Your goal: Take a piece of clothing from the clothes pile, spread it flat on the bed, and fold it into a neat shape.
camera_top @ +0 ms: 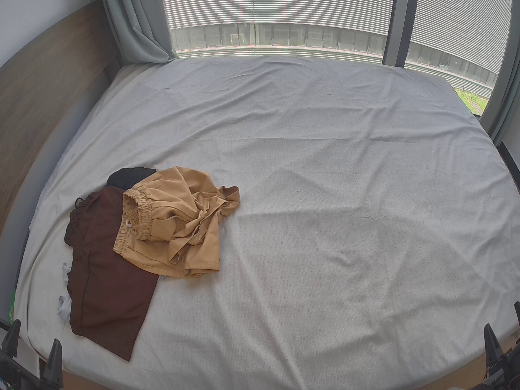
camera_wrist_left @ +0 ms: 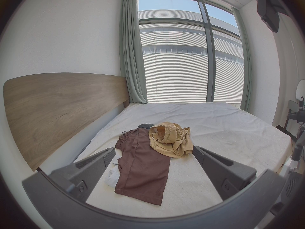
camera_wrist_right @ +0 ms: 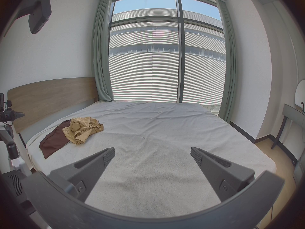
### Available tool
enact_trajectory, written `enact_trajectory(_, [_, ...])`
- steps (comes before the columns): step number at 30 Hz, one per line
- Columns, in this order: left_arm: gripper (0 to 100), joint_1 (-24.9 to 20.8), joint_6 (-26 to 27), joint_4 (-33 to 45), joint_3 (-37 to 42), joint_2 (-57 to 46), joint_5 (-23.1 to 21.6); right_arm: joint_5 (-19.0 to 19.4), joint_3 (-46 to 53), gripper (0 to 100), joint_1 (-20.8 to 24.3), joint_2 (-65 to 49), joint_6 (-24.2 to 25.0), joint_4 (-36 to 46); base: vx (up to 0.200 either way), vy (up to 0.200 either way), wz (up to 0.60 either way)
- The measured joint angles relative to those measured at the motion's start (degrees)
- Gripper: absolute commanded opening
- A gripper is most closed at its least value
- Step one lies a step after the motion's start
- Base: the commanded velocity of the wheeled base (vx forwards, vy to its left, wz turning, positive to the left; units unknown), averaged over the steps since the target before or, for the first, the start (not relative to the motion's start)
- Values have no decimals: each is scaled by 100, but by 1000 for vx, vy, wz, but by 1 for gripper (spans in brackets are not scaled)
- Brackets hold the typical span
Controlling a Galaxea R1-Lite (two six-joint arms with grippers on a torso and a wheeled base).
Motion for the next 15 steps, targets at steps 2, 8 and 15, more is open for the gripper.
enact_trajectory(2, [100,7,-24,-61,-13,0,5,-2,0,100,2,0,6,0,0,0,0])
enact_trajectory(8, [100,0,-138,-305,-753,286,0,-5,0,100,2,0,9,0,0,0,0])
enact_trajectory(15, [100,-239,-352,-985,-1130,1425,-46,-10,0,100,2,0,11,2,0,0,0])
